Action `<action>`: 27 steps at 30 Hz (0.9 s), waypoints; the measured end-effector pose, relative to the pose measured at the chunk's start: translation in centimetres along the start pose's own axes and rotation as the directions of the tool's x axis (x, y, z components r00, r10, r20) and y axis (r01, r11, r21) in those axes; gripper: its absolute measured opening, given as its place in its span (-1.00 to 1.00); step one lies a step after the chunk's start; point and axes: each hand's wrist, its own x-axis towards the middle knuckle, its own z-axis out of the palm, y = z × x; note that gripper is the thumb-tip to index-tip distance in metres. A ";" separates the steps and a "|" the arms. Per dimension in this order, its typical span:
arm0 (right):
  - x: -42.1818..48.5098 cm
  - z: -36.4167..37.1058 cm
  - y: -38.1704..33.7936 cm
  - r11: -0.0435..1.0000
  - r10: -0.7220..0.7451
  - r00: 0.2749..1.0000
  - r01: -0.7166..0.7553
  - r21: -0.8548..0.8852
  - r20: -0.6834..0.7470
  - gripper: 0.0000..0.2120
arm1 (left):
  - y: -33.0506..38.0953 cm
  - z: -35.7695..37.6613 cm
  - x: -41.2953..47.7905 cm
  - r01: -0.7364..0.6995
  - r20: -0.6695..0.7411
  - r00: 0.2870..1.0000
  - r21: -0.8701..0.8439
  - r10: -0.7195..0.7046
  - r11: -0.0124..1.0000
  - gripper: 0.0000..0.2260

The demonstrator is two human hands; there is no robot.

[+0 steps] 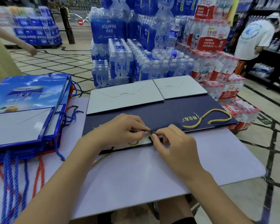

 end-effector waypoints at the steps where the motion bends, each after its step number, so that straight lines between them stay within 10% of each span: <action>1: 0.0 -0.2 0.0 1.000 0.002 1.000 -0.002 0.011 -0.009 -0.92 | 0.0 0.0 0.0 0.005 -0.003 1.000 -0.001 -0.005 1.000 -0.75; 27: -0.1 0.1 0.3 0.995 -0.001 0.997 0.009 -0.103 0.075 -0.83 | -1.0 0.0 0.2 0.243 0.054 0.970 -0.148 -0.238 0.959 -0.83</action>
